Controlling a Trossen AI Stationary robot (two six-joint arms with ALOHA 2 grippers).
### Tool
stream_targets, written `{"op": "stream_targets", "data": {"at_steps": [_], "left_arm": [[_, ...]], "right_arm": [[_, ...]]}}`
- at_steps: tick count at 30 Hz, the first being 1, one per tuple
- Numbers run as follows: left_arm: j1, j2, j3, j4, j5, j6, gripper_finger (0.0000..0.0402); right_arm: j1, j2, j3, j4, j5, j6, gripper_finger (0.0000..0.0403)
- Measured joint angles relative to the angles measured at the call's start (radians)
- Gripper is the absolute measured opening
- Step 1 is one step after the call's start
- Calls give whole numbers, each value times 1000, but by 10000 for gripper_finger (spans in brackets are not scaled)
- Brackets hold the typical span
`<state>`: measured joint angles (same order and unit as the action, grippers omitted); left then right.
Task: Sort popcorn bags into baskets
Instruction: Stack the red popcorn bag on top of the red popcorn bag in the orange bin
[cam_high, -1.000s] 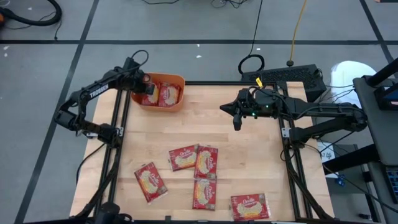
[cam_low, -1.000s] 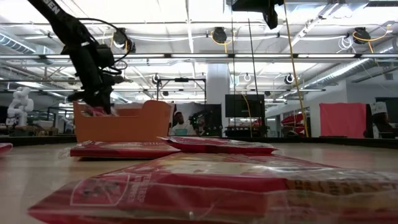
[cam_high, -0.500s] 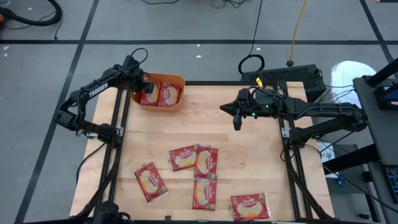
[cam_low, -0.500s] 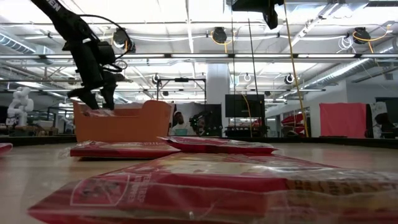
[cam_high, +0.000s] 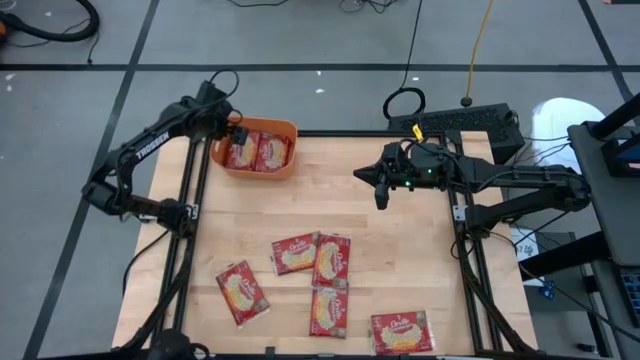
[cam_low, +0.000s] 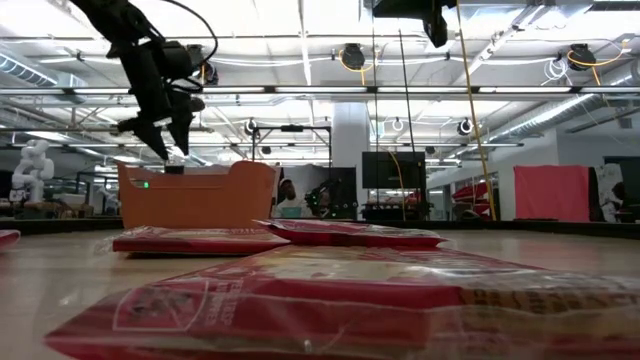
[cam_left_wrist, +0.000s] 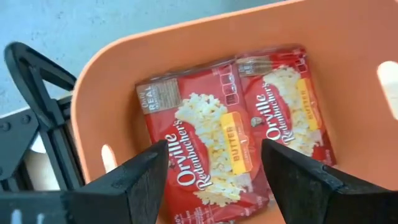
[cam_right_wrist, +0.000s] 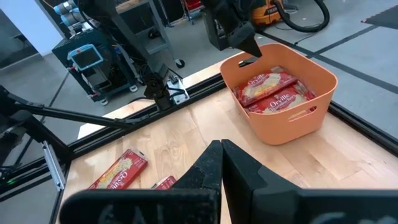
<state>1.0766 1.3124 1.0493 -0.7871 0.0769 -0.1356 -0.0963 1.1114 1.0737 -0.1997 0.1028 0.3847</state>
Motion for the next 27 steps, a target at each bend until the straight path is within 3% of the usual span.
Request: {"op": "stream_targets", "data": {"at_steps": [5,13,17,23,27], "left_arm": [[-25,-31,14,-28,11,-16,257],[-146,-82,15,-52,151,-53,257],[-252,-97,15,-63,167,-61,257],[-401,-98,15,-38,169,-56,257],[-485,-98,15,-14,168,-96,257]], "right_arm": [[0,0,0,0,-2,1,0],[39,-1,0,-78,-20,135,0],[91,-1,0,-159,-110,299,0],[199,-1,0,-404,-211,681,0],[288,-1,0,-539,-322,763,0]]}}
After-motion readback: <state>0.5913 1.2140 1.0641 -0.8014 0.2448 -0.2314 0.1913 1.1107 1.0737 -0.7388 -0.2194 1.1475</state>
